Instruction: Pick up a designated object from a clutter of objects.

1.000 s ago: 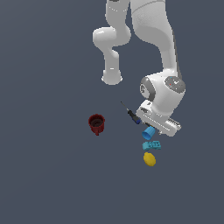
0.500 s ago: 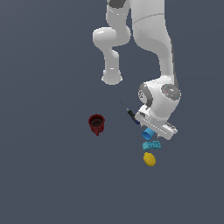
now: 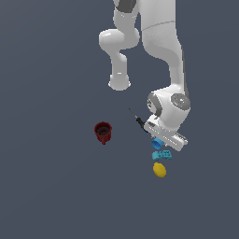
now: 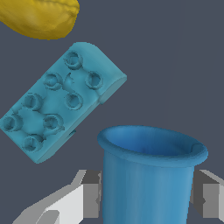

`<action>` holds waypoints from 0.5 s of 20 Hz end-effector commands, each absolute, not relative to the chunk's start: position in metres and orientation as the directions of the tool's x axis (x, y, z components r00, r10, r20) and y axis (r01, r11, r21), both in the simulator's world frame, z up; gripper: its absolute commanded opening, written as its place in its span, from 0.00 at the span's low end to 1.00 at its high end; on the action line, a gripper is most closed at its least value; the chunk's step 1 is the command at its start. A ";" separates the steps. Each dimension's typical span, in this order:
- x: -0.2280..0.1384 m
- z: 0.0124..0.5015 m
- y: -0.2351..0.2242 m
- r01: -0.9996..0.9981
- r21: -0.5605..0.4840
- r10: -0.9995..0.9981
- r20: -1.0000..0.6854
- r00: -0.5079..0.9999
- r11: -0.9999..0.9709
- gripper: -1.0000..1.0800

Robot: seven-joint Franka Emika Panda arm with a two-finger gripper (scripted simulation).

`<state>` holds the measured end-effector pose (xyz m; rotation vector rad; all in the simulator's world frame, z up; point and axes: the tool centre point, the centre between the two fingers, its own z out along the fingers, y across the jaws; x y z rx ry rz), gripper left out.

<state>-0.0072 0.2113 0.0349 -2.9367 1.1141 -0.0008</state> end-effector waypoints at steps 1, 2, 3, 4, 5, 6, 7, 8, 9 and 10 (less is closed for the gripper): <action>-0.007 0.034 0.211 -0.664 0.000 -0.664 0.000 0.748 -0.748 0.00; -0.007 0.034 0.211 -0.664 0.000 -0.664 0.000 0.748 -0.748 0.00; -0.007 0.034 0.211 -0.664 0.000 -0.664 0.000 0.748 -0.748 0.00; -0.007 0.034 0.211 -0.664 0.000 -0.664 0.000 0.748 -0.748 0.00; -0.007 0.034 0.211 -0.664 0.000 -0.664 0.000 0.748 -0.748 0.00; -0.007 0.034 0.211 -0.664 0.000 -0.664 0.000 0.748 -0.748 0.00; -0.007 0.035 0.211 -0.663 -0.001 -0.663 0.000 0.748 -0.748 0.00; -0.007 0.035 0.211 -0.663 -0.001 -0.663 0.000 0.748 -0.748 0.00; -0.007 0.036 0.211 -0.663 -0.001 -0.663 0.000 0.748 -0.748 0.00; -0.006 0.038 0.211 -0.663 -0.001 -0.663 0.000 0.748 -0.748 0.00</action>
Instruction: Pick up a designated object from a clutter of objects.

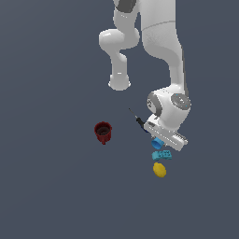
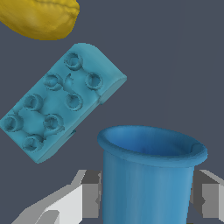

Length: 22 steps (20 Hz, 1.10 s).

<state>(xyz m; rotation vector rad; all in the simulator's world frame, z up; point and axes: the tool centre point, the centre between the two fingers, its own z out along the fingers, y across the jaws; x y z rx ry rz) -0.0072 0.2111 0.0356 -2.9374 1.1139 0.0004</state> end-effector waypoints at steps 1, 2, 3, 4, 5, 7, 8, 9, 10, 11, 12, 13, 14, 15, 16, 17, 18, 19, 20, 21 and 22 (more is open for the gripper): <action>-0.006 0.040 0.210 -0.663 -0.001 -0.663 0.000 0.748 -0.748 0.00; -0.005 0.042 0.209 -0.663 -0.001 -0.663 0.000 0.748 -0.748 0.00; -0.004 0.046 0.209 -0.663 -0.001 -0.663 0.000 0.748 -0.748 0.00; -0.002 0.050 0.207 -0.663 -0.001 -0.663 0.000 0.748 -0.748 0.00; -0.001 0.054 0.206 -0.663 -0.001 -0.663 0.000 0.748 -0.748 0.00; 0.003 0.065 0.203 -0.663 -0.001 -0.663 0.000 0.748 -0.748 0.00; 0.005 0.071 0.202 -0.663 -0.001 -0.663 0.000 0.748 -0.748 0.00; 0.007 0.078 0.200 -0.663 -0.001 -0.663 0.000 0.748 -0.748 0.00; 0.009 0.085 0.198 -0.663 -0.001 -0.663 0.000 0.749 -0.749 0.00; 0.012 0.092 0.196 -0.663 -0.001 -0.663 0.000 0.749 -0.749 0.00; 0.015 0.101 0.194 -0.663 -0.001 -0.663 0.000 0.749 -0.749 0.00; 0.017 0.109 0.192 -0.663 -0.001 -0.663 0.000 0.749 -0.749 0.00; 0.020 0.118 0.190 -0.663 -0.001 -0.663 0.000 0.749 -0.749 0.00; 0.024 0.128 0.187 -0.663 -0.001 -0.663 0.000 0.749 -0.749 0.00; 0.027 0.138 0.185 -0.663 -0.001 -0.663 -0.001 0.749 -0.749 0.00; 0.030 0.148 0.182 -0.663 -0.001 -0.663 -0.001 0.749 -0.749 0.00; 0.034 0.159 0.179 -0.663 -0.001 -0.663 -0.001 0.749 -0.749 0.00; 0.038 0.169 0.177 -0.663 -0.002 -0.663 -0.001 0.749 -0.749 0.00; 0.041 0.180 0.174 -0.663 -0.002 -0.663 -0.001 0.749 -0.749 0.00; 0.045 0.190 0.171 -0.663 -0.002 -0.663 -0.001 0.749 -0.749 0.00; 0.048 0.200 0.169 -0.663 -0.002 -0.663 -0.001 0.749 -0.749 0.00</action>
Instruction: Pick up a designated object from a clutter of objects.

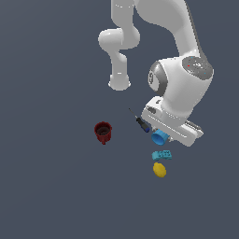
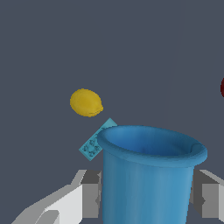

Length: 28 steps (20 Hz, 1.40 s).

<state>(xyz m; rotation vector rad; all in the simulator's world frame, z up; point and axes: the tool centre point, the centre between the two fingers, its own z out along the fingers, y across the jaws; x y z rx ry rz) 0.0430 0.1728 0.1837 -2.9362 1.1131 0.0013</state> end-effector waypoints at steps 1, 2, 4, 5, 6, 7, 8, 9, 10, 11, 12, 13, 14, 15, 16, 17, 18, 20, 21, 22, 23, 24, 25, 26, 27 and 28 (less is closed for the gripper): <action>0.052 0.210 0.166 -0.663 -0.002 -0.663 -0.001 0.749 -0.749 0.00; 0.055 0.221 0.164 -0.663 -0.002 -0.663 -0.001 0.749 -0.749 0.00; 0.062 0.241 0.159 -0.663 -0.002 -0.663 -0.001 0.749 -0.749 0.00; 0.066 0.251 0.156 -0.663 -0.002 -0.663 -0.001 0.749 -0.749 0.00; 0.069 0.260 0.154 -0.663 -0.002 -0.663 -0.001 0.749 -0.749 0.00; 0.073 0.270 0.151 -0.663 -0.002 -0.663 -0.001 0.749 -0.749 0.00; 0.077 0.280 0.149 -0.663 -0.002 -0.663 -0.001 0.749 -0.749 0.00; 0.080 0.289 0.146 -0.663 -0.002 -0.663 -0.001 0.749 -0.749 0.00; 0.084 0.298 0.144 -0.663 -0.001 -0.663 -0.001 0.749 -0.749 0.00; 0.087 0.307 0.142 -0.663 -0.001 -0.663 -0.001 0.749 -0.749 0.00; 0.090 0.315 0.140 -0.663 -0.001 -0.663 -0.001 0.749 -0.749 0.00; 0.093 0.323 0.138 -0.663 -0.001 -0.663 -0.001 0.749 -0.749 0.00; 0.096 0.330 0.136 -0.663 -0.001 -0.663 -0.001 0.748 -0.748 0.00; 0.099 0.337 0.134 -0.663 -0.001 -0.663 -0.001 0.748 -0.748 0.00; 0.101 0.343 0.133 -0.663 -0.001 -0.663 -0.001 0.748 -0.748 0.00; 0.104 0.349 0.131 -0.663 0.000 -0.663 -0.001 0.748 -0.748 0.00; 0.106 0.354 0.130 -0.663 0.000 -0.663 -0.001 0.748 -0.748 0.00; 0.110 0.363 0.128 -0.663 0.000 -0.663 -0.001 0.748 -0.748 0.00; 0.112 0.367 0.127 -0.664 0.000 -0.664 0.000 0.748 -0.748 0.00; 0.113 0.370 0.126 -0.664 0.000 -0.664 0.000 0.748 -0.748 0.00; 0.114 0.373 0.125 -0.664 0.000 -0.664 0.000 0.748 -0.748 0.00; 0.116 0.376 0.125 -0.664 0.000 -0.664 0.000 0.748 -0.748 0.00; 0.117 0.378 0.124 -0.664 0.000 -0.664 0.000 0.748 -0.748 0.00; 0.118 0.380 0.124 -0.664 0.000 -0.664 0.000 0.748 -0.748 0.00; 0.118 0.382 0.123 -0.664 0.000 -0.664 0.000 0.748 -0.748 0.00; 0.119 0.383 0.123 -0.664 0.000 -0.664 0.000 0.748 -0.748 0.00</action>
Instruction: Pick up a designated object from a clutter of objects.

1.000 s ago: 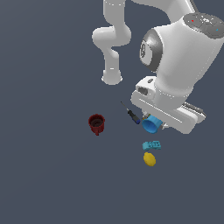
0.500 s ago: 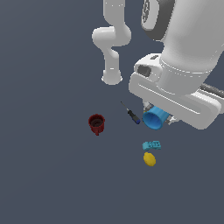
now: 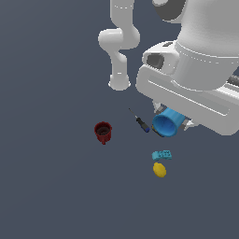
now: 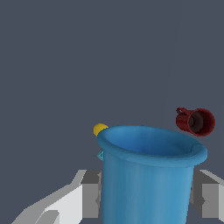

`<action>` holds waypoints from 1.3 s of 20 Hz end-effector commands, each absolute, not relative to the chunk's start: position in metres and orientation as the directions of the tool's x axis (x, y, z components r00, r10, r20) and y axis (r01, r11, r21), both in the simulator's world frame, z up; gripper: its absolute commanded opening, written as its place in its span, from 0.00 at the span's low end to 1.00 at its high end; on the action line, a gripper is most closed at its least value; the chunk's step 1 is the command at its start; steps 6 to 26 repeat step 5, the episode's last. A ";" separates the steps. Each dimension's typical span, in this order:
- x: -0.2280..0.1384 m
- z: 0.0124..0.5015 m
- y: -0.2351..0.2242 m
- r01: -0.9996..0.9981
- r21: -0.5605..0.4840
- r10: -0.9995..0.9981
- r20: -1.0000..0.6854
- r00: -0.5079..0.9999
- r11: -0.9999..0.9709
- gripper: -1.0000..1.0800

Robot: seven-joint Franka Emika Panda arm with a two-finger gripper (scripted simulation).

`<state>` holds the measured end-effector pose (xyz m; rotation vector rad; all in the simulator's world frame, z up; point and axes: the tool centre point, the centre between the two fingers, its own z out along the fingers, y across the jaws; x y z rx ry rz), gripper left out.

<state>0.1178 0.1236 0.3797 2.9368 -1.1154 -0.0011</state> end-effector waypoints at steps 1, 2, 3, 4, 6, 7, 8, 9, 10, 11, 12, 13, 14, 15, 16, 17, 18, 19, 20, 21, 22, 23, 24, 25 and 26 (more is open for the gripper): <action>0.120 0.384 0.123 -0.664 0.000 -0.664 0.000 0.748 -0.748 0.00; 0.120 0.385 0.123 -0.664 0.000 -0.664 0.000 0.748 -0.748 0.00; 0.121 0.386 0.123 -0.664 0.000 -0.664 0.000 0.748 -0.748 0.00; 0.121 0.386 0.122 -0.664 0.000 -0.664 0.000 0.748 -0.748 0.00; 0.121 0.386 0.122 -0.664 0.000 -0.664 0.000 0.748 -0.748 0.00; 0.121 0.386 0.122 -0.664 0.000 -0.664 0.000 0.748 -0.748 0.00; 0.121 0.386 0.122 -0.664 0.000 -0.664 0.000 0.748 -0.748 0.00; 0.121 0.386 0.122 -0.664 0.000 -0.664 0.000 0.748 -0.748 0.00; 0.121 0.386 0.122 -0.664 0.000 -0.664 0.000 0.748 -0.748 0.00; 0.121 0.386 0.122 -0.664 0.000 -0.664 0.000 0.748 -0.748 0.00; 0.121 0.386 0.122 -0.664 0.000 -0.664 0.000 0.748 -0.748 0.00; 0.121 0.386 0.122 -0.664 0.000 -0.664 0.000 0.748 -0.748 0.00; 0.121 0.386 0.122 -0.664 0.000 -0.664 0.000 0.748 -0.748 0.00; 0.121 0.386 0.122 -0.664 0.000 -0.664 0.000 0.748 -0.748 0.00; 0.121 0.386 0.122 -0.664 0.000 -0.664 0.000 0.748 -0.748 0.00; 0.121 0.386 0.122 -0.664 0.000 -0.664 0.000 0.748 -0.748 0.00; 0.121 0.386 0.122 -0.664 0.000 -0.664 0.000 0.748 -0.748 0.00; 0.121 0.386 0.122 -0.664 0.000 -0.664 0.000 0.748 -0.748 0.00; 0.121 0.386 0.122 -0.664 0.000 -0.664 0.000 0.748 -0.748 0.00; 0.121 0.386 0.122 -0.664 0.000 -0.664 0.000 0.748 -0.748 0.00; 0.121 0.386 0.122 -0.664 0.000 -0.664 0.000 0.748 -0.748 0.00; 0.121 0.386 0.122 -0.664 0.000 -0.664 0.000 0.748 -0.748 0.00; 0.121 0.386 0.122 -0.664 0.000 -0.664 0.000 0.748 -0.748 0.00; 0.121 0.386 0.122 -0.664 0.000 -0.664 0.000 0.748 -0.748 0.00; 0.121 0.386 0.122 -0.664 0.000 -0.664 0.000 0.748 -0.748 0.00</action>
